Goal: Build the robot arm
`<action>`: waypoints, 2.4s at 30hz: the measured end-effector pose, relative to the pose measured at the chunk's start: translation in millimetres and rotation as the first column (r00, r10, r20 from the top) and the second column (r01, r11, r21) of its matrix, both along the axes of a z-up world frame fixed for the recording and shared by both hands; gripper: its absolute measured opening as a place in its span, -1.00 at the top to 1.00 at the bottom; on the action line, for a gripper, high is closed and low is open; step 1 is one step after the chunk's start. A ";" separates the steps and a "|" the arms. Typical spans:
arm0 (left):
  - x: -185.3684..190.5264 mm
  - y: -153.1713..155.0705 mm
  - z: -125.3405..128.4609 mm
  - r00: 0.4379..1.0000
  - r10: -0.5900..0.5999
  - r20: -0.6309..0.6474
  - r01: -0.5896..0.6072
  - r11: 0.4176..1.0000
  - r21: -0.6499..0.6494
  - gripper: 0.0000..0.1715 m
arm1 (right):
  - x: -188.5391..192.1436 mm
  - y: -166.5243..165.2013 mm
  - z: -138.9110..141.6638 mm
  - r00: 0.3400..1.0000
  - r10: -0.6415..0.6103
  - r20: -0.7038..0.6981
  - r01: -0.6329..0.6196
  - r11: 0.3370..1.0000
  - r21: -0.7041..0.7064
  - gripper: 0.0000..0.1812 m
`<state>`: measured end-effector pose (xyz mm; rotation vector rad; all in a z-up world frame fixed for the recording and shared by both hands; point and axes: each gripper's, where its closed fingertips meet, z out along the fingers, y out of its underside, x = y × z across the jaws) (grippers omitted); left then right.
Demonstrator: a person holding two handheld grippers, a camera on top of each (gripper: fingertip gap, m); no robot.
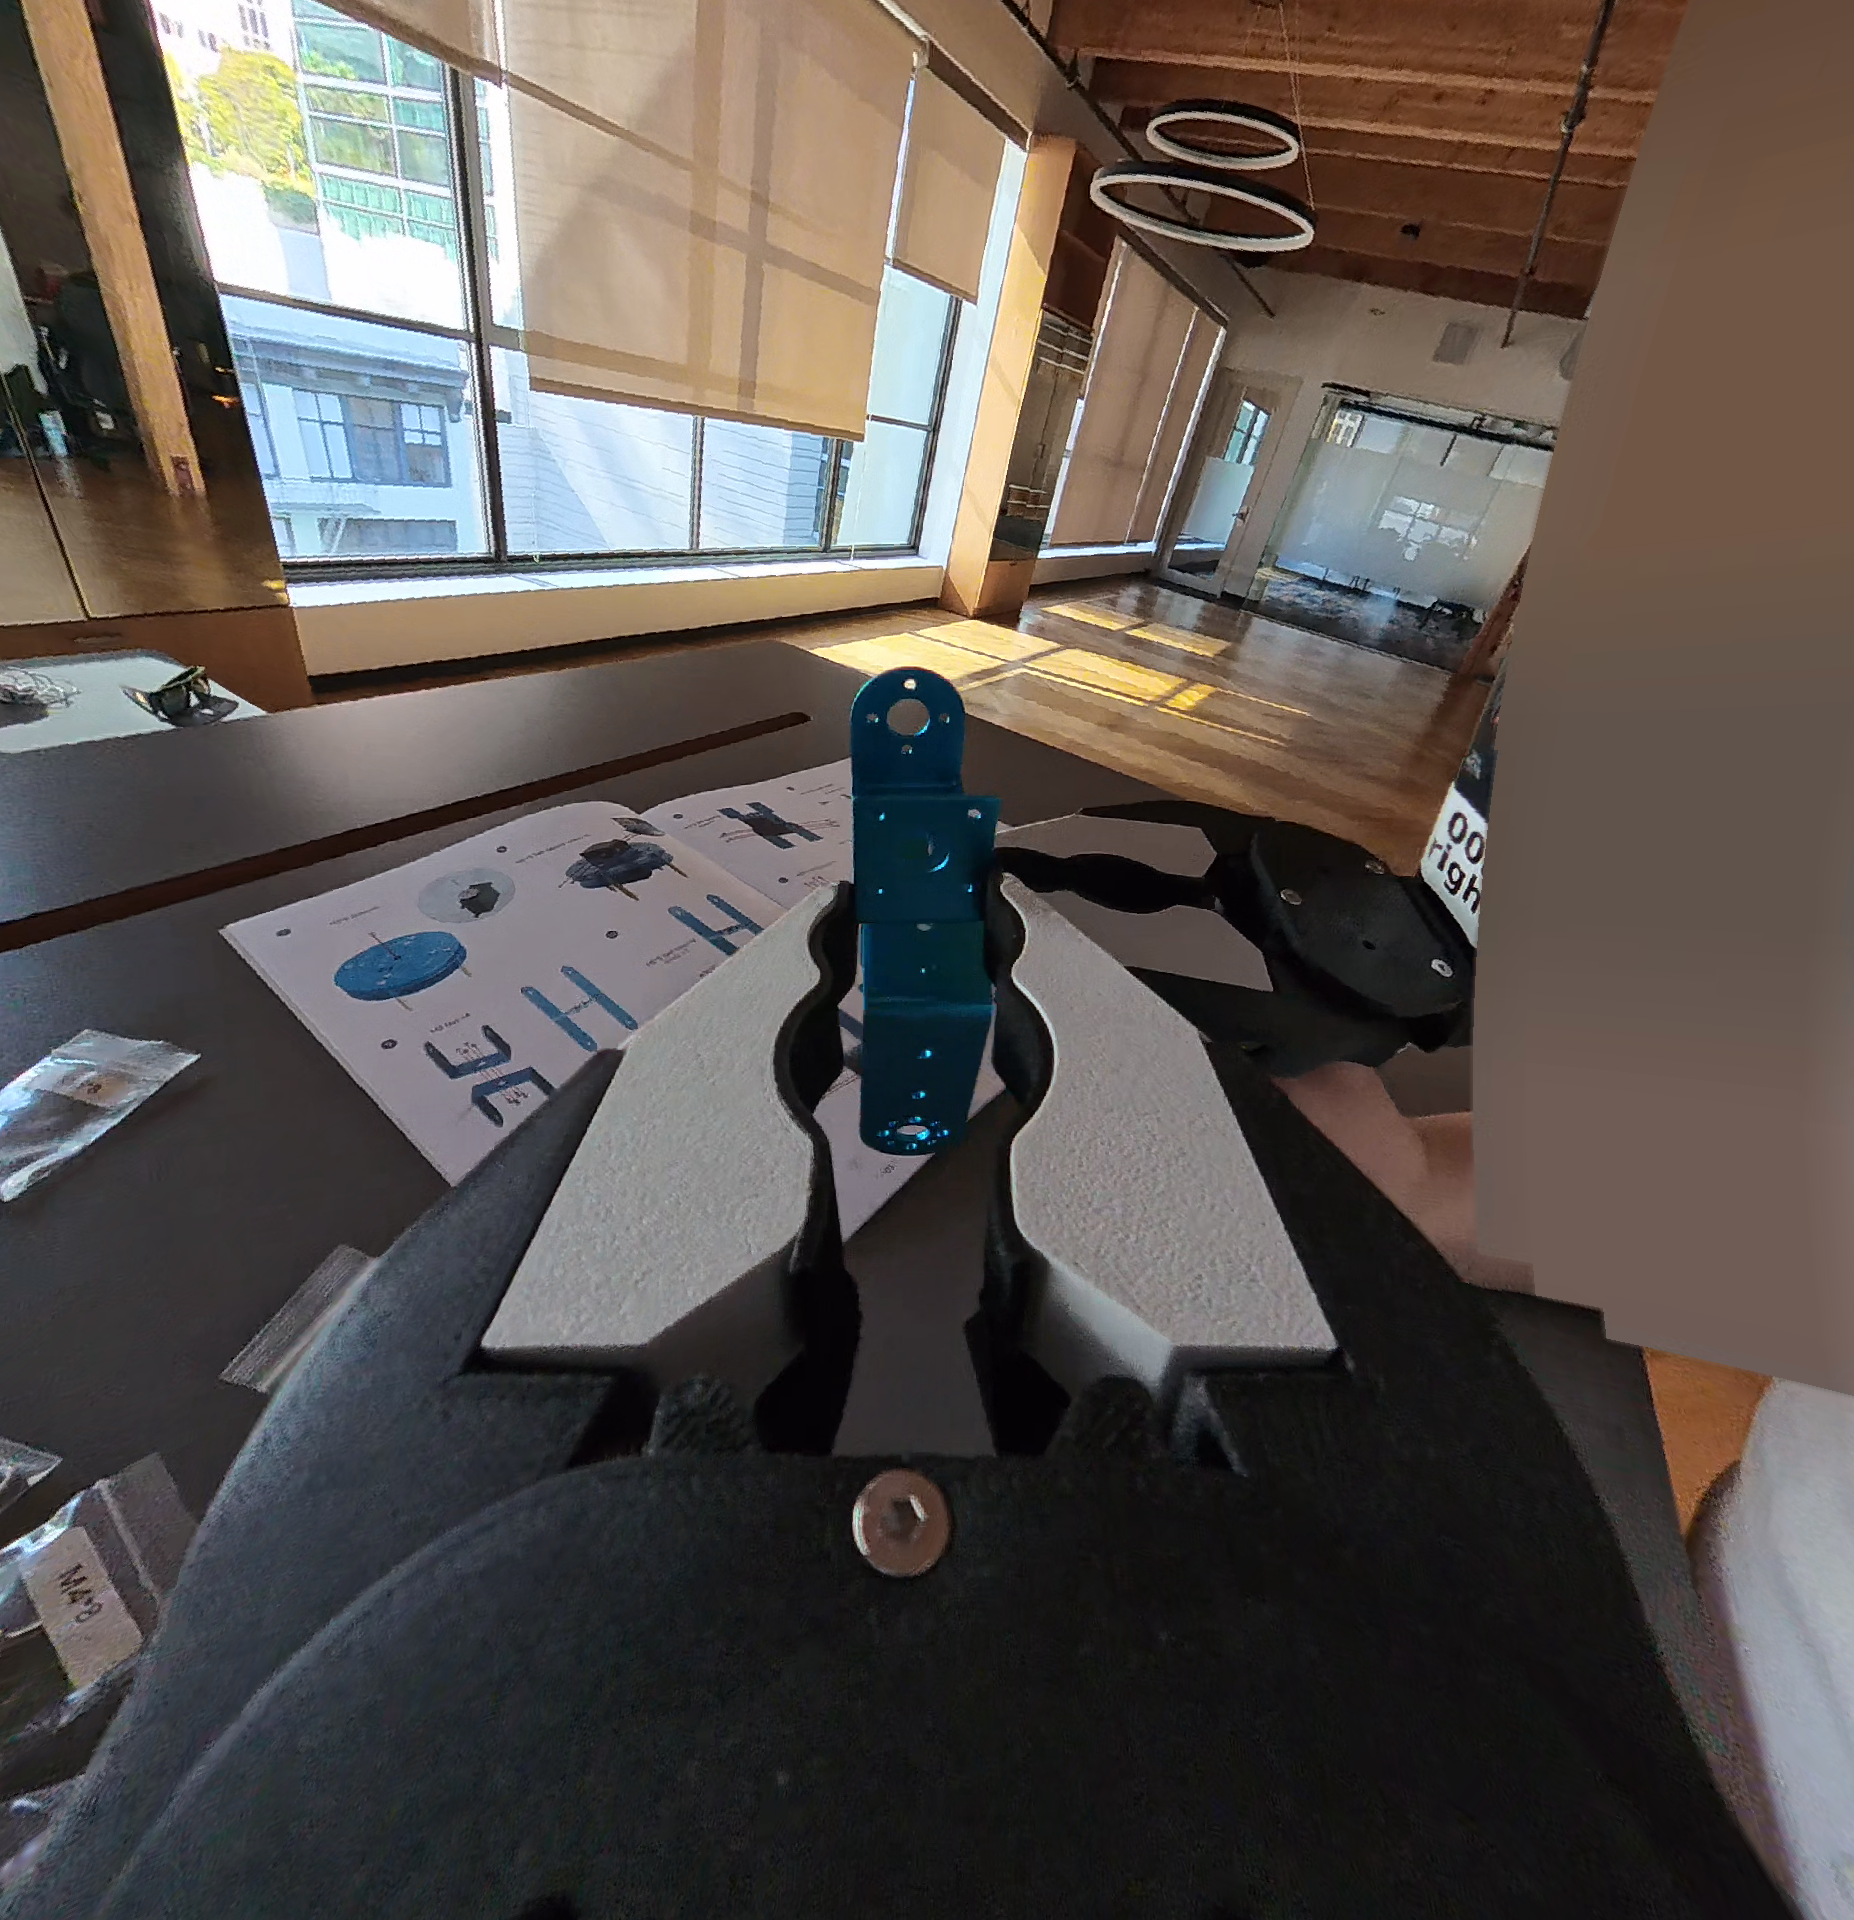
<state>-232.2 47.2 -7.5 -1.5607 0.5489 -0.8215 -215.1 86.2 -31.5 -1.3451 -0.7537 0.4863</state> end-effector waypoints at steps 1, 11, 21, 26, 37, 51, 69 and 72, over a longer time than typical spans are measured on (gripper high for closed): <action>2.2 -0.6 -1.0 1.000 0.010 -0.027 -0.009 1.000 0.020 0.74 | 0.1 -0.7 0.5 1.000 0.000 -0.001 0.000 1.000 0.004 1.00; 10.1 -4.6 -2.0 0.996 0.020 -0.086 -0.011 0.994 0.104 0.74 | 5.1 -4.0 6.6 1.000 -0.002 -0.009 0.002 0.999 0.050 1.00; 5.2 2.3 -11.1 0.998 -0.007 -0.060 0.007 1.000 0.003 0.74 | 3.3 1.7 -0.6 1.000 0.000 0.002 0.000 1.000 0.004 1.00; 4.3 3.2 -11.9 0.997 0.004 -0.076 -0.004 1.000 0.009 0.74 | 2.7 3.2 -1.7 1.000 -0.005 0.005 0.005 1.000 -0.007 1.00; 6.2 4.4 -14.4 0.995 0.025 -0.093 -0.022 0.999 0.033 0.73 | 2.9 3.3 -2.6 1.000 -0.009 0.006 0.010 1.000 -0.015 1.00; 4.7 7.5 -20.4 0.993 0.032 -0.116 -0.040 0.997 -0.070 0.72 | -1.9 6.5 -13.9 0.994 0.031 -0.109 -0.049 0.984 -0.169 1.00; -3.9 0.6 -1.1 0.988 0.060 -0.143 -0.060 0.998 0.005 0.58 | 4.5 9.5 -7.4 0.983 0.031 -0.183 -0.064 0.982 -0.176 1.00; -3.8 -1.4 0.9 0.987 0.051 -0.150 -0.050 0.999 0.006 0.53 | 1.8 7.0 -7.7 0.989 0.035 -0.142 -0.055 0.989 -0.140 1.00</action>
